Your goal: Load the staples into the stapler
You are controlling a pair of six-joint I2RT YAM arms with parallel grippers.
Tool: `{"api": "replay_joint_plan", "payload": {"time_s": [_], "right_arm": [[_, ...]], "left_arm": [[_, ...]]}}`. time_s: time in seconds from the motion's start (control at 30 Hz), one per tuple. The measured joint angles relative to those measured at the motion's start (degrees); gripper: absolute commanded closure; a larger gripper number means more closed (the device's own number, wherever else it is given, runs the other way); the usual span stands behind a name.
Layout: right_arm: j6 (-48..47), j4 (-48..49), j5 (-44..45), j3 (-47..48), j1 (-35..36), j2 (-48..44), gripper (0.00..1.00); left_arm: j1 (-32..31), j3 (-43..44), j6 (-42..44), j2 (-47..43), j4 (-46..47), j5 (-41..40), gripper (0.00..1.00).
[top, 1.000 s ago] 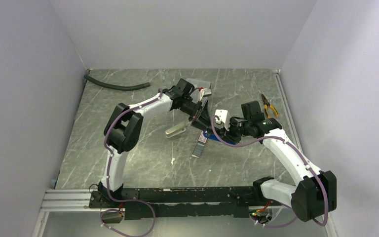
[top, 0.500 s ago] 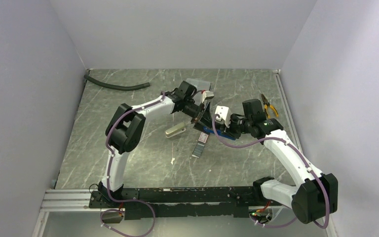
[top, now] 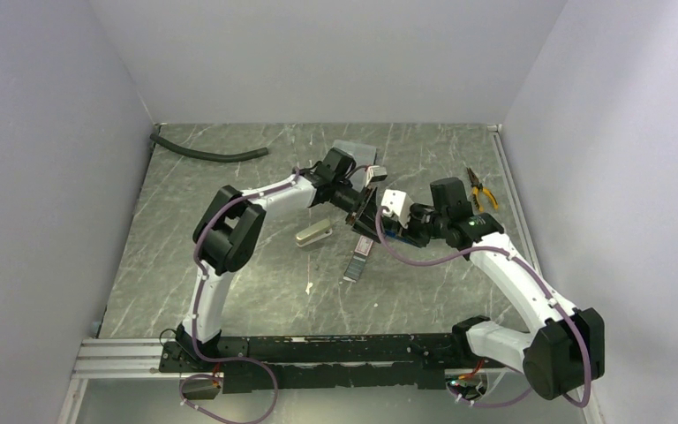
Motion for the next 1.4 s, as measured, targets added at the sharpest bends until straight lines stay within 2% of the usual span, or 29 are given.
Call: {"api": "replay_joint_plan", "payload": {"time_s": [0.03, 0.07, 0.37, 0.4, 0.43, 0.5, 0.6, 0.7, 1.07, 1.4], "right_arm": [[0.1, -0.1, 0.2, -0.2, 0.0, 0.0, 0.90], [0.1, -0.1, 0.6, -0.4, 0.0, 0.0, 0.90], [0.3, 0.8, 1.5, -2.8, 0.6, -0.2, 0.90], [0.3, 0.7, 1.5, -2.8, 0.6, -0.2, 0.90], [0.3, 0.7, 1.5, -2.8, 0.6, -0.2, 0.90], [0.2, 0.7, 1.4, -2.8, 0.7, -0.2, 0.90], [-0.4, 0.8, 0.8, -2.8, 0.9, -0.2, 0.90], [-1.4, 0.6, 0.5, -2.7, 1.0, -0.1, 0.90], [-6.1, -3.5, -1.0, 1.0, -0.1, 5.5, 0.91], [-11.8, -4.9, -2.7, 11.3, -1.7, 20.9, 0.90]], "left_arm": [[-0.1, 0.0, 0.0, 0.3, 0.4, 0.1, 0.96], [-0.1, -0.1, -0.2, 0.7, 0.8, 0.3, 0.97], [-0.7, -2.1, 0.5, 1.7, 3.3, 0.5, 0.97], [-0.7, -2.1, 0.7, 1.7, 3.0, 0.5, 0.84], [-0.7, -2.1, 1.1, 1.7, 2.8, 0.5, 0.61], [-0.7, -1.9, 2.4, 1.7, 1.4, 0.4, 0.40], [-0.6, -0.2, 7.3, 1.7, -4.6, -1.7, 0.18], [-0.1, 0.9, 11.7, 1.3, -10.1, -4.2, 0.06], [6.9, 1.5, 24.8, -8.5, -23.6, -13.2, 0.06], [12.0, 0.9, 33.9, -19.0, -30.8, -21.1, 0.06]]}}
